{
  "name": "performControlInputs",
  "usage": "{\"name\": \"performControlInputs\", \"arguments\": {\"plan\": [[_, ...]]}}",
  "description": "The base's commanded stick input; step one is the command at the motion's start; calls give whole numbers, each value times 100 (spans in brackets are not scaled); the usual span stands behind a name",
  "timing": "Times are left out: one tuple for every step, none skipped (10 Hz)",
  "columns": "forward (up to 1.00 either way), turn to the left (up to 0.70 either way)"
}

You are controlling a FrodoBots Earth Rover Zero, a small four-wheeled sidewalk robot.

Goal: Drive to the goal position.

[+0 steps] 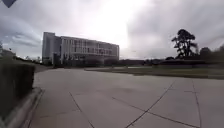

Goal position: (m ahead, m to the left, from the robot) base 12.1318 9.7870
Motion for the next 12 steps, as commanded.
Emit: {"name": "performControlInputs", "arguments": {"plan": [[4,0],[4,0],[4,0],[4,0],[4,0],[4,0],[4,0],[4,0],[4,0],[4,0],[4,0],[4,0]]}}
